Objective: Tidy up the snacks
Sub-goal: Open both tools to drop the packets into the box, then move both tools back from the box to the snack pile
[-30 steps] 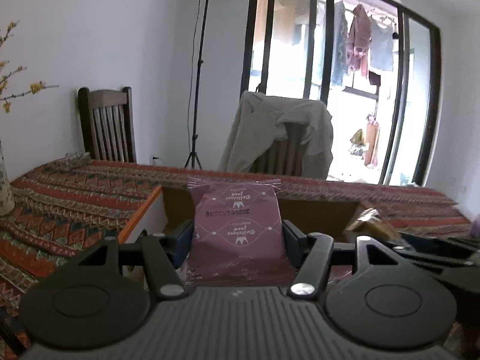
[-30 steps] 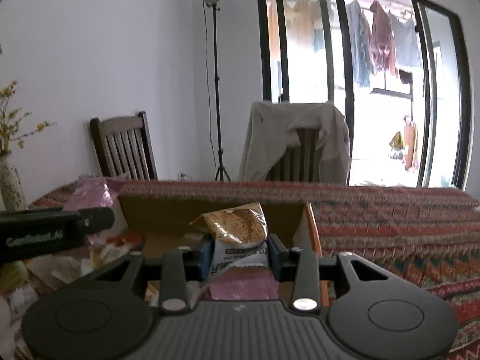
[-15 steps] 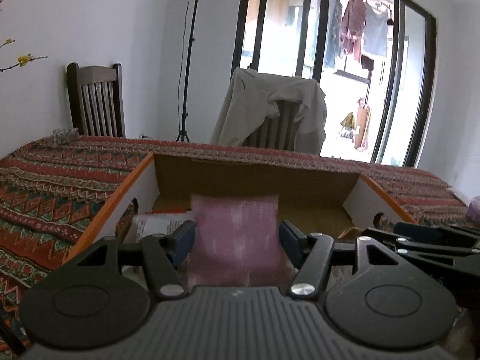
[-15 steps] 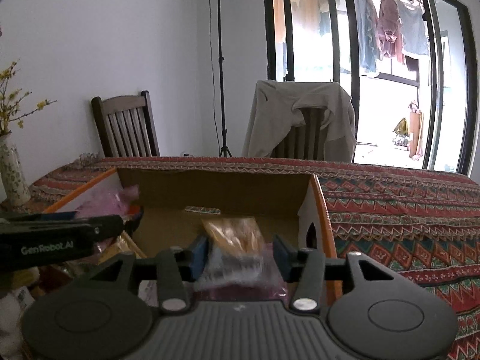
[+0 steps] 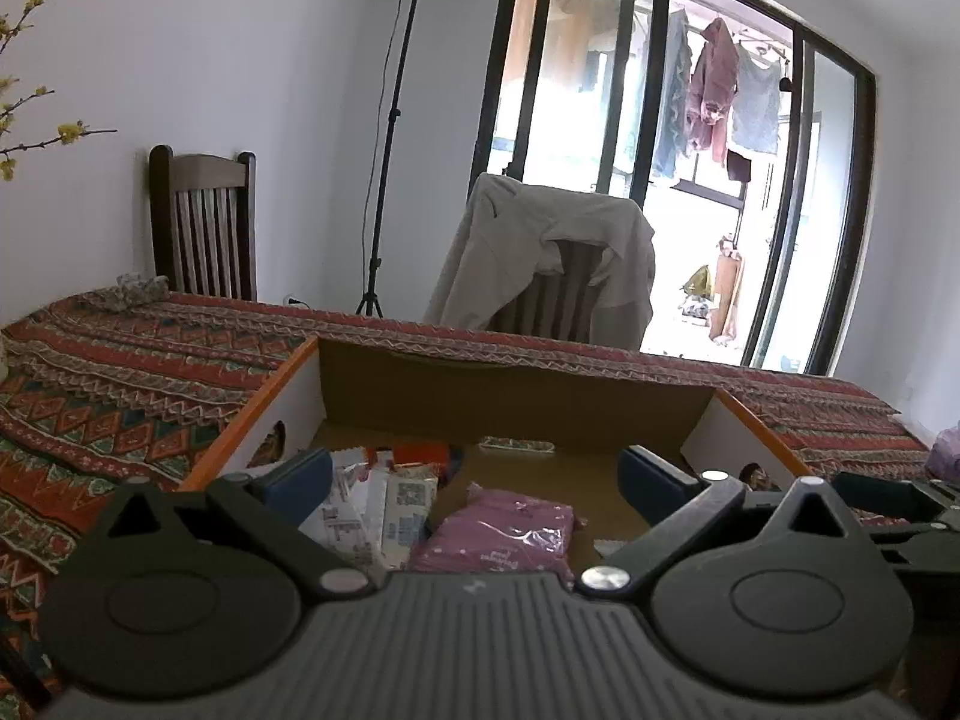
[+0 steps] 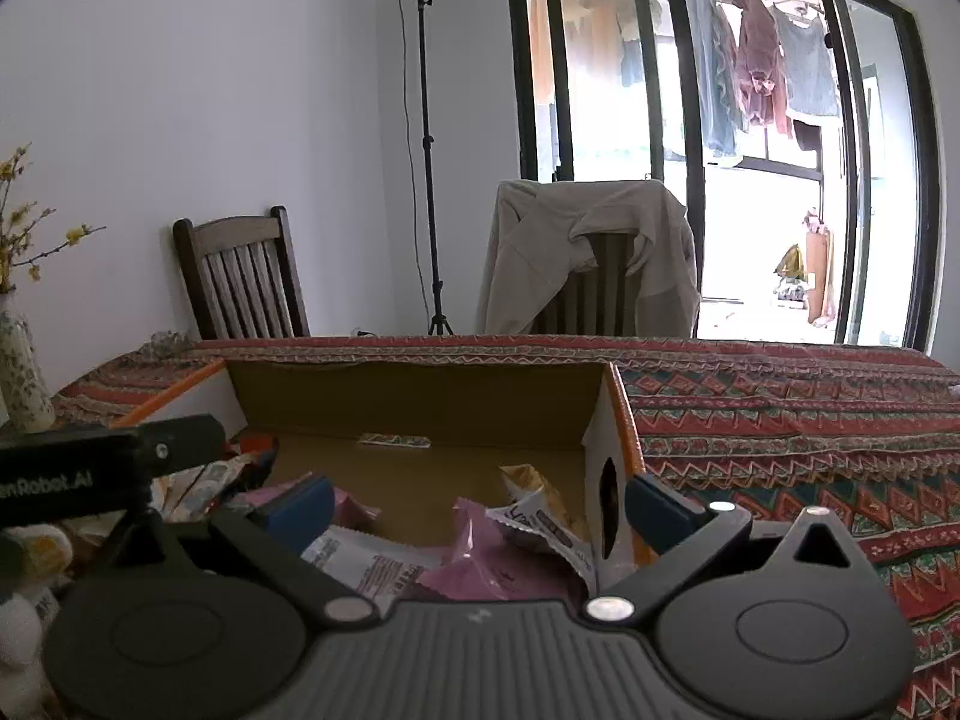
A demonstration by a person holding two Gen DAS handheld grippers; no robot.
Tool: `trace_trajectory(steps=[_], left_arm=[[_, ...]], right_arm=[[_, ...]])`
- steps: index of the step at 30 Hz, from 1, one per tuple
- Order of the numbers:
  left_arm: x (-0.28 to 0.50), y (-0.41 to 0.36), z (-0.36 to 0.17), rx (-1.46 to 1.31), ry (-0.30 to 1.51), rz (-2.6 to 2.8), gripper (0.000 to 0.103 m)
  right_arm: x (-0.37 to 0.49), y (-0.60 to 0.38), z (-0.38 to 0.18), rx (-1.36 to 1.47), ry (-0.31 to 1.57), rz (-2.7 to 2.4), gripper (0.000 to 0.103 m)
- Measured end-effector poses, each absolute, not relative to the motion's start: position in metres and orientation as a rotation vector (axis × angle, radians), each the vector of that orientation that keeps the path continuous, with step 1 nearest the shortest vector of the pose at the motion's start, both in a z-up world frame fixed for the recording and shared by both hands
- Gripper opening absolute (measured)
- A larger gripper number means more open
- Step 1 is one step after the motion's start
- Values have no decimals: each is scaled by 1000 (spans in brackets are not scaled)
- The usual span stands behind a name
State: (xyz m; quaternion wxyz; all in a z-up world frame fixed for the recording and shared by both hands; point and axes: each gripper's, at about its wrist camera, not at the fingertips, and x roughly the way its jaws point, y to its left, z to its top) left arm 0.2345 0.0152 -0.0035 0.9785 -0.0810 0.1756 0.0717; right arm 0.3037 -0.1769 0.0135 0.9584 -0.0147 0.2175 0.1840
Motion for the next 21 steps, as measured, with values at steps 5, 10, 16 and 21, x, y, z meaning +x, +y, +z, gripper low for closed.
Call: trace_trajectory(steps=[5, 10, 16, 21], left_arm=[[232, 15, -2, -165, 347, 151, 103], [224, 14, 12, -177, 326, 176, 103], [208, 18, 28, -189, 318, 163, 103], [190, 30, 26, -179, 338, 181, 103]], right_arm=[[304, -179, 14, -23, 436, 363, 103], [303, -182, 15, -13, 432, 360, 103], [301, -186, 21, -2, 418, 356, 103], [291, -190, 39, -9, 390, 353, 103]])
